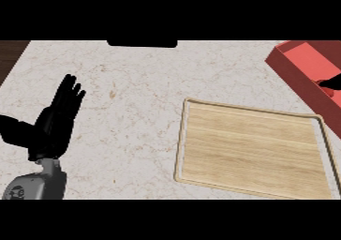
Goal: Pick the bell pepper from the tray and place it in the cardboard box
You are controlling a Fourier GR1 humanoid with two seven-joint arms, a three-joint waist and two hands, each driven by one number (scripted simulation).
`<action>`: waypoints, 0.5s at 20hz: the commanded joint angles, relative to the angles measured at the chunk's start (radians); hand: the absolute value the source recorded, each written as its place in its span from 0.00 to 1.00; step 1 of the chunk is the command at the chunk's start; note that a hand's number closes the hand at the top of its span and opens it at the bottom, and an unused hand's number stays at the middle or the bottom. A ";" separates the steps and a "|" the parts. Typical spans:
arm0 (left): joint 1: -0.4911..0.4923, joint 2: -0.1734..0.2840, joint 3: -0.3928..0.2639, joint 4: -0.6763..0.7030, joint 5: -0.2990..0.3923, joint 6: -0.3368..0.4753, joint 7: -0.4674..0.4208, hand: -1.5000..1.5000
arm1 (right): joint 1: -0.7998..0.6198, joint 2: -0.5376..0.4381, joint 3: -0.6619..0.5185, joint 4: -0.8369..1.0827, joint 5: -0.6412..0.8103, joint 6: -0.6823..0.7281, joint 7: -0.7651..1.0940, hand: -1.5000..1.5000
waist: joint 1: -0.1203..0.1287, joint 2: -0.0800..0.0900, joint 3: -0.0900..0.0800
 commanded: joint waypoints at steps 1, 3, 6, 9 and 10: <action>-0.009 0.009 0.013 0.005 0.008 -0.002 0.008 0.50 | -0.032 0.052 -0.097 -0.013 -0.108 -0.141 -0.114 0.00 | -0.007 -0.003 0.001; 0.007 -0.004 0.012 0.026 -0.002 0.006 -0.021 0.50 | -0.061 0.024 -0.164 -0.016 -0.193 -0.106 -0.182 0.00 | -0.019 -0.006 -0.001; 0.042 -0.002 -0.006 -0.001 -0.006 -0.011 -0.030 0.50 | -0.120 0.005 -0.239 0.052 -0.284 -0.030 -0.202 0.00 | -0.007 -0.006 -0.001; 0.008 0.024 0.033 0.016 0.009 -0.015 -0.031 0.50 | -0.147 -0.029 -0.332 0.098 -0.396 0.090 -0.177 0.00 | -0.018 -0.006 -0.002; -0.014 -0.001 0.004 -0.013 -0.005 0.018 0.021 0.50 | -0.141 -0.004 -0.367 0.122 -0.432 0.081 -0.179 0.00 | -0.015 -0.005 0.000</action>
